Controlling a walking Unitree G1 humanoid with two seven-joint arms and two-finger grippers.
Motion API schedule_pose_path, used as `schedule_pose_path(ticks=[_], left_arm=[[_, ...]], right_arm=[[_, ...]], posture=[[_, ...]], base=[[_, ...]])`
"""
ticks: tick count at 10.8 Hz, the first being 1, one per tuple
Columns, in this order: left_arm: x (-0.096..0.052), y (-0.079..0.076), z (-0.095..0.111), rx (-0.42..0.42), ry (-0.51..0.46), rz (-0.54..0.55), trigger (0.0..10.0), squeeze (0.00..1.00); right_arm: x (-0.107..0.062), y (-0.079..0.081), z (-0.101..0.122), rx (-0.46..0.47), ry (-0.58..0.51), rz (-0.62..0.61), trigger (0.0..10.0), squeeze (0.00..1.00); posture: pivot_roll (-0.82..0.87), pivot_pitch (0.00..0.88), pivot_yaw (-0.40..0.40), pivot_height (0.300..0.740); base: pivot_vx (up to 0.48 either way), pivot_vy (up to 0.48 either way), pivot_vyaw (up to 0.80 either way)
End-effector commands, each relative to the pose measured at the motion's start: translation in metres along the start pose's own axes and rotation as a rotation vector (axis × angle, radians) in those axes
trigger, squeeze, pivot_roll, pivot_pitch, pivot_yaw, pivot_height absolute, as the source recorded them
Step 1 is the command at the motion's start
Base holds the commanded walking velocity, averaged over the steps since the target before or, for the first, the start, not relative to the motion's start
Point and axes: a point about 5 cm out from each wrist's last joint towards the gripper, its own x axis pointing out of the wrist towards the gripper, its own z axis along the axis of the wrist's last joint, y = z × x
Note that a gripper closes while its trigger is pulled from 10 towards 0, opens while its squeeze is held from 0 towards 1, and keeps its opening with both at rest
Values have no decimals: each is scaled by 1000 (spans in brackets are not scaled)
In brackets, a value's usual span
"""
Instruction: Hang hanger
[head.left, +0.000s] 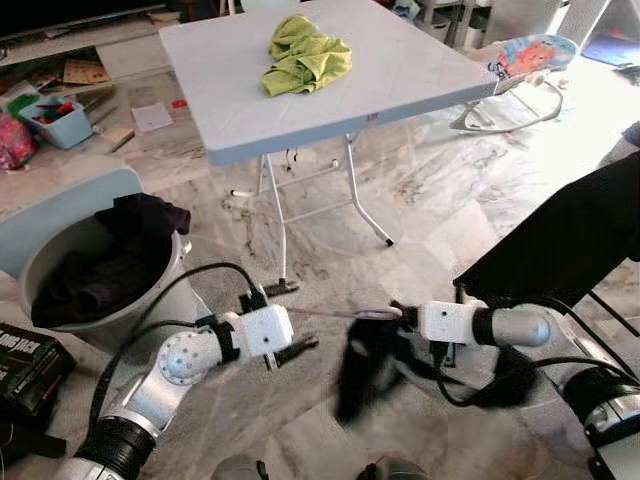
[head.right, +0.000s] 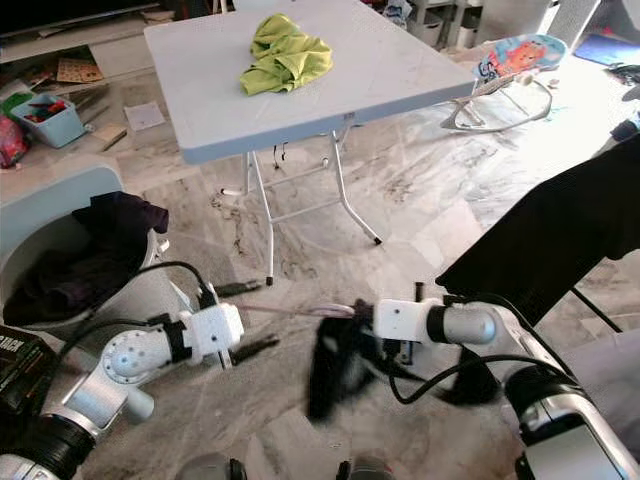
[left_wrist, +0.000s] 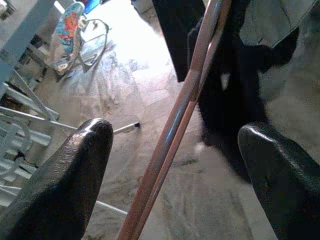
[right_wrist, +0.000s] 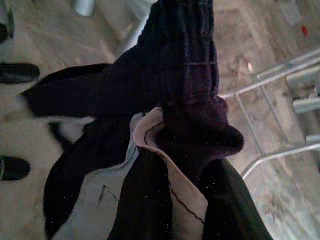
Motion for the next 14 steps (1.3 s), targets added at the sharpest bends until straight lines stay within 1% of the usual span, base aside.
schedule_pose_path(ticks=[1,2,3,6,8,9,10,12,14], left_arm=[[2,0,-2,-1,-5,-24,10000,0],[7,2,-2,22,-10,-26,6000,0],[10,5,0,20,-22,-44,0,0],[10,10,-1,57,-21,-74,0,0],[12,7,0,35,-31,-91,0,0],[14,3,-3,36,-20,-113,0,0],[16,3,-3,46,-3,-138,0,0],[19,9,-3,48,3,-130,0,0],[18,18,-6,64,26,-101,0,0]], right_arm=[[-1,-14,13,-59,-60,-22,10000,0],[-1,-16,15,-83,-64,-21,10000,0],[-3,-17,15,-110,-59,-12,10000,0],[-5,-18,12,-147,-42,-16,10000,0],[-2,-20,16,-158,-61,-52,10000,0],[-1,-21,18,-174,-67,-64,10000,0],[-2,-24,19,-181,-70,-81,10000,0],[-4,-25,18,-192,-66,-82,10000,0],[-6,-25,17,-199,-63,-82,10000,0]], posture=[[-79,0,-5,740],[-83,0,0,740],[-85,0,3,740],[-84,0,9,740],[-81,0,6,740],[-86,0,4,740],[-89,0,0,740],[-95,0,-5,740],[-100,0,-8,740]], base=[[0,0,0],[0,0,0],[0,0,0],[0,0,0],[0,0,0],[0,0,0],[0,0,0],[0,0,0],[0,0,0]])
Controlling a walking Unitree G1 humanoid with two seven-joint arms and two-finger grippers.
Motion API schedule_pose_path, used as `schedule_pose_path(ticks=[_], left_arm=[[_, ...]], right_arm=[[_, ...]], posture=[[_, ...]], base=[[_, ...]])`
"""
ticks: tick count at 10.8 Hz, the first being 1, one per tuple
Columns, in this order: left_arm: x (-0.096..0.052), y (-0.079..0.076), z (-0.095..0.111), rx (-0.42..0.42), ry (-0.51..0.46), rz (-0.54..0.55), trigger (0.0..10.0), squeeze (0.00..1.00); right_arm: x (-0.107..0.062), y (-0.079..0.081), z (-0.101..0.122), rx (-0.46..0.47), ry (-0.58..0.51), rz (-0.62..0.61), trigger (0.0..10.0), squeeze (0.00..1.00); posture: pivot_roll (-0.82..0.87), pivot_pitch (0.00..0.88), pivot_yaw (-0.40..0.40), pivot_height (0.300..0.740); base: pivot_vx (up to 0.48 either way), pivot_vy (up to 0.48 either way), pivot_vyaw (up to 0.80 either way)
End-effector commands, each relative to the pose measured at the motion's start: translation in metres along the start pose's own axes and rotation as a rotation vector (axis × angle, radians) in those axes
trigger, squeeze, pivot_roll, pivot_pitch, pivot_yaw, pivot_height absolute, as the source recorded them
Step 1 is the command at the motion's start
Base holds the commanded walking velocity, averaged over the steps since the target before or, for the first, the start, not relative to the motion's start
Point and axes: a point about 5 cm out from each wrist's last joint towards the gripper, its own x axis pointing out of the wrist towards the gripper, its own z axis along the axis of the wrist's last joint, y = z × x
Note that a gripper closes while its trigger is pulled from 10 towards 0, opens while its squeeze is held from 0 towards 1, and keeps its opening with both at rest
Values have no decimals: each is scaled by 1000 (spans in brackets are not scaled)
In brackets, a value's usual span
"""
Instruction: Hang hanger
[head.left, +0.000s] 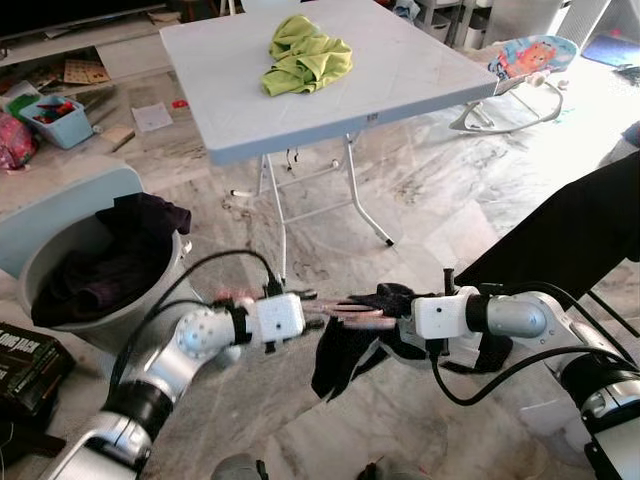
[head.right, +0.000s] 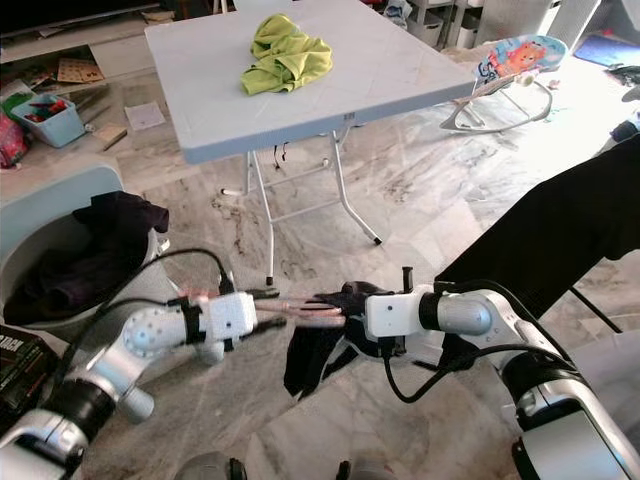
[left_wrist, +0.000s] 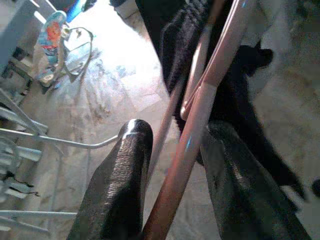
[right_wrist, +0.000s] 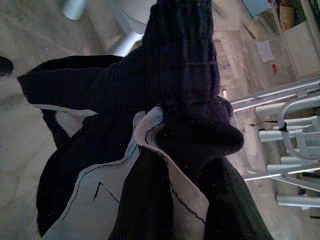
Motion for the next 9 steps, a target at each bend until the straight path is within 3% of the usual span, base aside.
schedule_pose_path(ticks=[1,4,9], left_arm=[[-6,3,-8,9,45,-5,0,0],[-9,10,-11,26,65,1,0,0],[-10,-1,-17,3,73,-41,0,0]], right_arm=[[-6,-13,2,-35,-7,-35,10000,0],[-6,-13,0,-49,6,-23,10000,0],[-5,-15,0,-62,11,-39,10000,0]], posture=[[-102,0,-11,740],[-102,0,-14,740],[-103,0,-16,740]], base=[[0,0,0],[0,0,0],[0,0,0]])
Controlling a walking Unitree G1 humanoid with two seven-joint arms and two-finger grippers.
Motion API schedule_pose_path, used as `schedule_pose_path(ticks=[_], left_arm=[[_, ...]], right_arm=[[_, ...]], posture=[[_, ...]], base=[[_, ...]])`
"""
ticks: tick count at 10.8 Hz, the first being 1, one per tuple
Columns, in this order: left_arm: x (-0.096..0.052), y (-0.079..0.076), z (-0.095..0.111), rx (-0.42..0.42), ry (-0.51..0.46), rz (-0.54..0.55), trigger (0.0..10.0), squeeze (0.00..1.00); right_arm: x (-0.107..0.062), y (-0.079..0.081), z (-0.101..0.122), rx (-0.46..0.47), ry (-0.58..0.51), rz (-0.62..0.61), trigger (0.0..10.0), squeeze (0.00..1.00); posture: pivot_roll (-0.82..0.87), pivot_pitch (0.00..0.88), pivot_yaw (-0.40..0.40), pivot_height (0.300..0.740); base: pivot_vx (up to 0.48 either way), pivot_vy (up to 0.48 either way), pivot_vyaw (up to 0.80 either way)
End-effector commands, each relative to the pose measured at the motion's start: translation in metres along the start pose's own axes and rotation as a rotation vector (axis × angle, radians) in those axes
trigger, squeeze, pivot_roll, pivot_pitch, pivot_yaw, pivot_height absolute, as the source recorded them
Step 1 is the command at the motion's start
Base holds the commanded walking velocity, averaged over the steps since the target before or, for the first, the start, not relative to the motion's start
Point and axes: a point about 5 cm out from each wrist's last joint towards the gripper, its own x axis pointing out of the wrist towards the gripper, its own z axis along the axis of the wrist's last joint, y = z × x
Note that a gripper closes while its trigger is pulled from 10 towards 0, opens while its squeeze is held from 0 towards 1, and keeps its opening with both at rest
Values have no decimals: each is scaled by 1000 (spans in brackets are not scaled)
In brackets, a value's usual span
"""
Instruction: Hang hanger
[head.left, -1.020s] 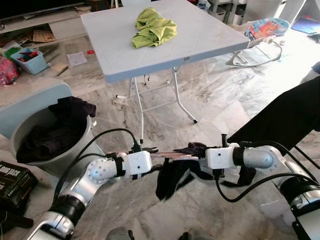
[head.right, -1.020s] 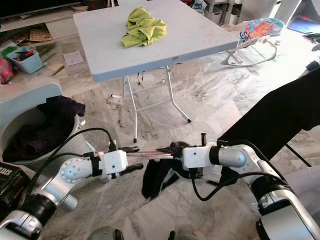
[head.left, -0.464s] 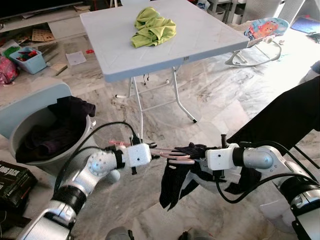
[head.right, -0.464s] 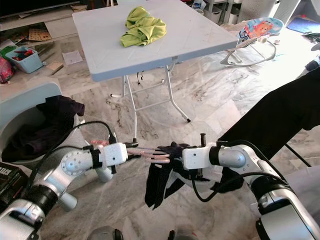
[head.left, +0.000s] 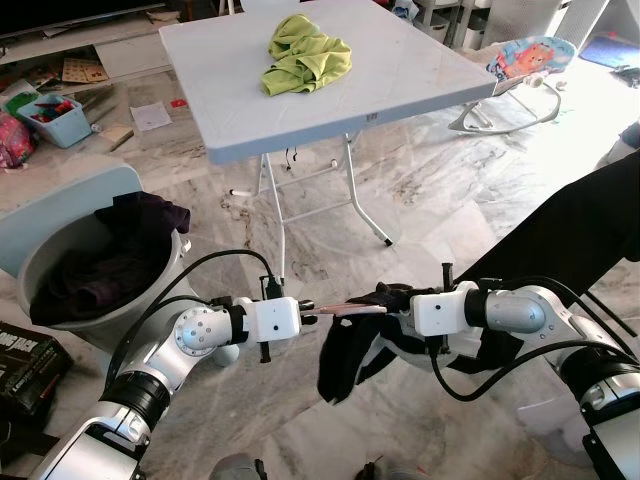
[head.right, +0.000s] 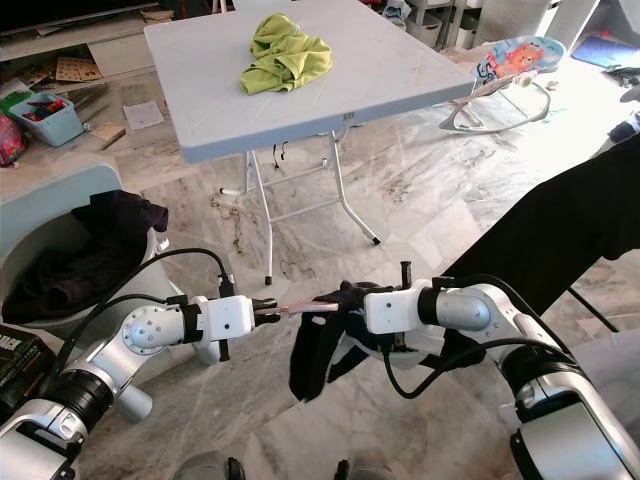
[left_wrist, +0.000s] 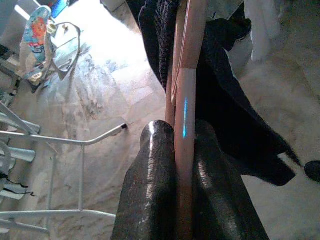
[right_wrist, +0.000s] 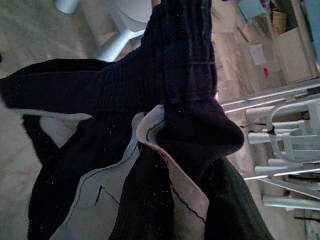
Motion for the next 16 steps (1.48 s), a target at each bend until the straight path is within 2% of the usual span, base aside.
schedule_pose_path(ticks=[1,3,4,6,8,12,15,16], left_arm=[[-7,0,-9,-49,30,39,0,0],[-7,0,-10,-86,22,73,0,0],[-8,1,-11,-108,18,93,0,0],[-7,3,-12,-179,6,185,0,0],[-3,1,-15,-281,-10,272,0,0],[-6,7,-16,-316,-19,329,0,0],[-8,10,-18,-367,-5,376,0,0],[-8,11,-18,-389,-11,393,0,0]], right_arm=[[-4,-10,0,-20,2,-34,10000,0],[-3,-13,1,-7,-5,-73,10000,0],[-2,-17,1,44,-20,-77,10000,1000],[2,-22,4,92,-41,-107,10000,1000],[3,-35,7,110,-59,-215,10000,1000],[7,-46,11,140,-70,-341,10000,1000],[7,-53,10,235,-68,-531,10000,1000],[8,-50,5,339,-51,-632,10000,1000]], posture=[[-103,0,-16,740],[-103,0,-16,740],[-99,0,-19,740],[-96,0,-18,740],[-100,0,-19,740],[-94,0,-15,740],[-90,0,-12,740],[-89,0,-10,740]], base=[[0,0,0],[0,0,0],[0,0,0],[0,0,0],[0,0,0],[0,0,0],[0,0,0],[0,0,0]])
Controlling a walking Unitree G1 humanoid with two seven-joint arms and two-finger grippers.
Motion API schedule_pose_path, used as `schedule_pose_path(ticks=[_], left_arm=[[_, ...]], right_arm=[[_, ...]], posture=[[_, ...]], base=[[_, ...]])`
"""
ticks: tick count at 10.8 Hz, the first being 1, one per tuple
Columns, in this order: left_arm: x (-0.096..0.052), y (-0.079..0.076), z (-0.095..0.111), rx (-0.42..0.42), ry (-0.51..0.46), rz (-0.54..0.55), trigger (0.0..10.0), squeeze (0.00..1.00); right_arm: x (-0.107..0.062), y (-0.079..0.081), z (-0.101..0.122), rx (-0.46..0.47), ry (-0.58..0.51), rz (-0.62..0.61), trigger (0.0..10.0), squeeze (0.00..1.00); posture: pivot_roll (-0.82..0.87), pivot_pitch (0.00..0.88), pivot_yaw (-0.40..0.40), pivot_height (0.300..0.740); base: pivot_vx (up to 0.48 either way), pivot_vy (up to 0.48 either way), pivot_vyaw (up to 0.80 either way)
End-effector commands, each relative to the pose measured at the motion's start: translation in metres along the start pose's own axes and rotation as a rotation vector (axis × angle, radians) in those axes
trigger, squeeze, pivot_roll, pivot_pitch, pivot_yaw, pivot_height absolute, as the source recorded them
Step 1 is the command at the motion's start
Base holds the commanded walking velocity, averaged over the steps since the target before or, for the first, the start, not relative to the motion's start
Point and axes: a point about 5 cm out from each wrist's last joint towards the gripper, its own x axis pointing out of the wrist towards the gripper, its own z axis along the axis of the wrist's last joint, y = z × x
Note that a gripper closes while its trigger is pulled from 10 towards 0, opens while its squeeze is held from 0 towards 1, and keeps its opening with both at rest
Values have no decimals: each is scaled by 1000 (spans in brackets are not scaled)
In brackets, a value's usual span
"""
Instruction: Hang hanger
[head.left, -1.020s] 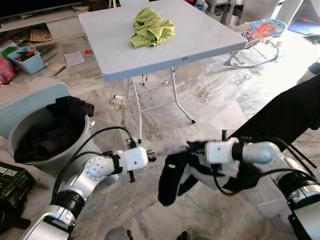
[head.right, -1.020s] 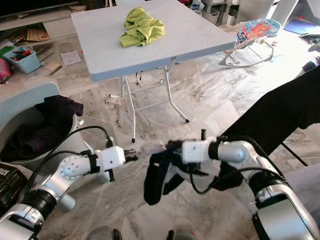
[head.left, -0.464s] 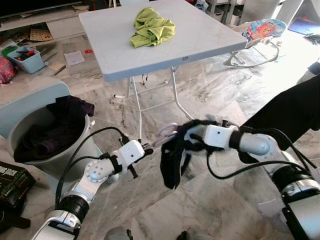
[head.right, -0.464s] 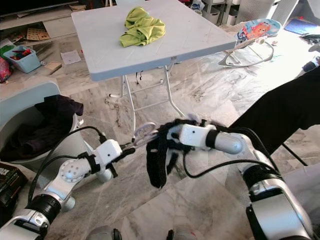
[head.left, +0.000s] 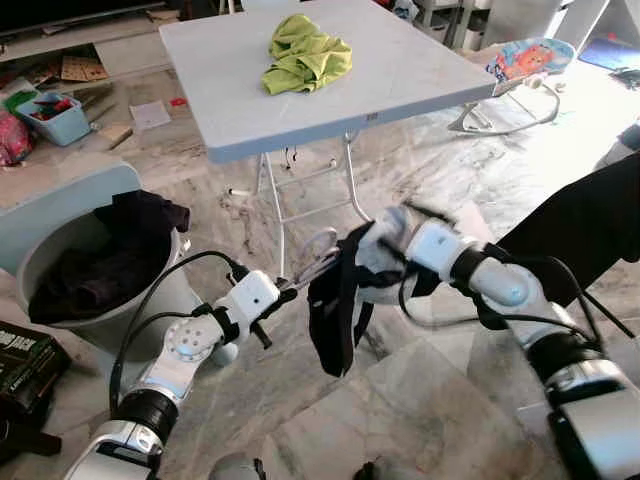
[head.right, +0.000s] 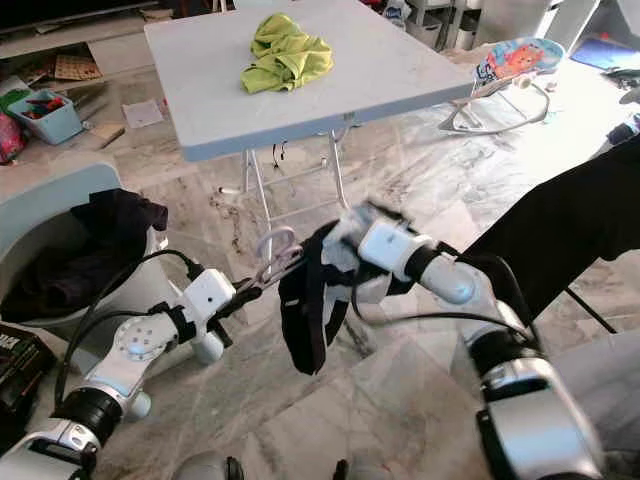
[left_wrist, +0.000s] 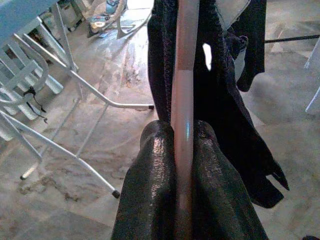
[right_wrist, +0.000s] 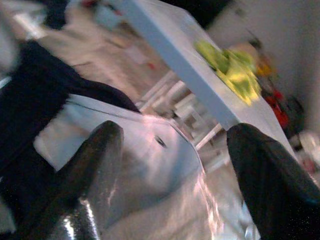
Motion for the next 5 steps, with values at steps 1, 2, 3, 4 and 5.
schedule_pose_path(ticks=[1,2,3,4,5], left_arm=[[0,9,9,-7,-47,51,0,0],[1,13,14,-110,-78,88,0,0],[2,13,18,-155,-105,89,0,0],[1,11,22,-172,-123,65,0,0],[1,6,21,-169,-118,37,0,0]], right_arm=[[-1,-3,-2,31,13,-41,10000,1000],[-5,12,-12,158,69,-46,10000,1000],[-8,23,-18,218,99,-11,10000,1000],[-13,38,-24,286,140,64,10000,0],[-14,48,-23,350,126,135,10000,0]], posture=[[-87,0,-9,740],[-89,0,-5,740],[-91,0,-3,740],[-93,0,0,740],[-93,0,0,740]], base=[[0,0,0],[0,0,0],[0,0,0],[0,0,0],[0,0,0]])
